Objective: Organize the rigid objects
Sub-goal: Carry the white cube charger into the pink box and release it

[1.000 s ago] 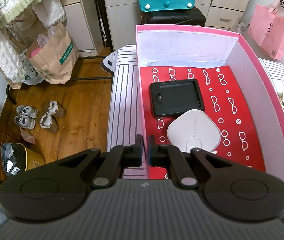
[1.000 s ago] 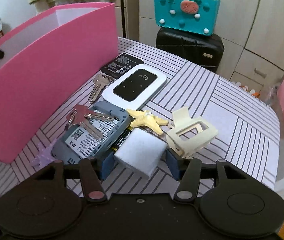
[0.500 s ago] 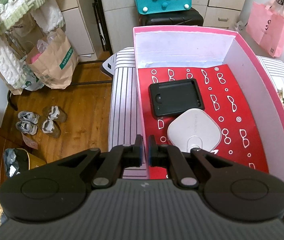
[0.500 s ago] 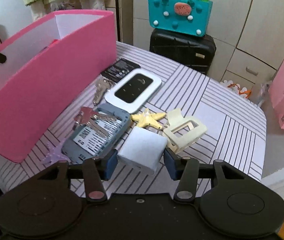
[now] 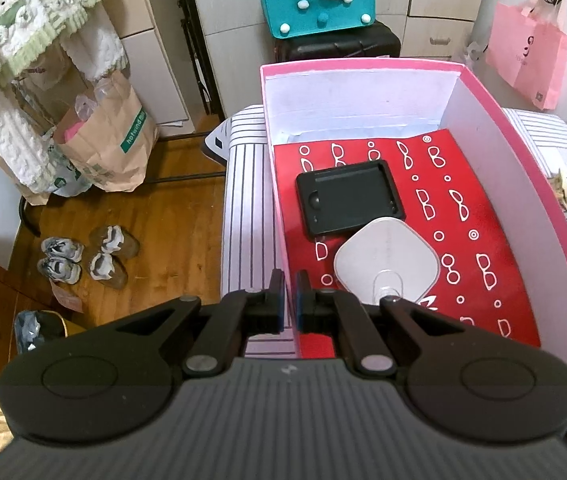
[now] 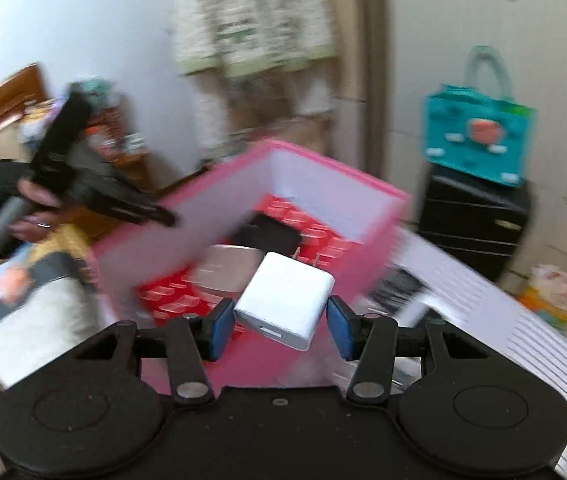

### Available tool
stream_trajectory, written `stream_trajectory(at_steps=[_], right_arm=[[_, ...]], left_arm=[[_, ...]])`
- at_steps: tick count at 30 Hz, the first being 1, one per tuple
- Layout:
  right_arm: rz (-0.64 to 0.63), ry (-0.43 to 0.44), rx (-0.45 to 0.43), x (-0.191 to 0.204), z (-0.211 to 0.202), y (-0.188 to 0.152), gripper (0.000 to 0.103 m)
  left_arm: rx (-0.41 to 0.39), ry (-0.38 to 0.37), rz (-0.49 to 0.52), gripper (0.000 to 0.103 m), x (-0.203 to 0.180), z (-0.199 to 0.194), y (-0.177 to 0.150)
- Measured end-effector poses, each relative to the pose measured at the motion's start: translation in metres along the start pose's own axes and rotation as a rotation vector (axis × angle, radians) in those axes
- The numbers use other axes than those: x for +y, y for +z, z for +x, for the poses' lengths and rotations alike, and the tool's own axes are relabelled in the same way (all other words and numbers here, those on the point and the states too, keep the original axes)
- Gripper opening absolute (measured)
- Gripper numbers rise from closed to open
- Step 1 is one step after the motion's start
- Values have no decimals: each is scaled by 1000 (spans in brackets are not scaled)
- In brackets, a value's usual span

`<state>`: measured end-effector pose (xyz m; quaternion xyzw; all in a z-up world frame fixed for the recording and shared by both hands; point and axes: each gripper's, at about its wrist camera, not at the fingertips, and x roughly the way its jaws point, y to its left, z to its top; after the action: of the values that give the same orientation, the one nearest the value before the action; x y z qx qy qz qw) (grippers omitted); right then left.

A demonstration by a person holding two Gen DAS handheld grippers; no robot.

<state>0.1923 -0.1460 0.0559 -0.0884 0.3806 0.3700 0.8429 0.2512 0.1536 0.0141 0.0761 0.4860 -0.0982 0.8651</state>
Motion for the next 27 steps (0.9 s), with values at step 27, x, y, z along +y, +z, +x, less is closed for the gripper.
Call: stream_trajectory(at_steps=[27], right_arm=[[170,363,445,27,184,33,62]], left_arm=[[-12,-4,18,5,-1,0,0]])
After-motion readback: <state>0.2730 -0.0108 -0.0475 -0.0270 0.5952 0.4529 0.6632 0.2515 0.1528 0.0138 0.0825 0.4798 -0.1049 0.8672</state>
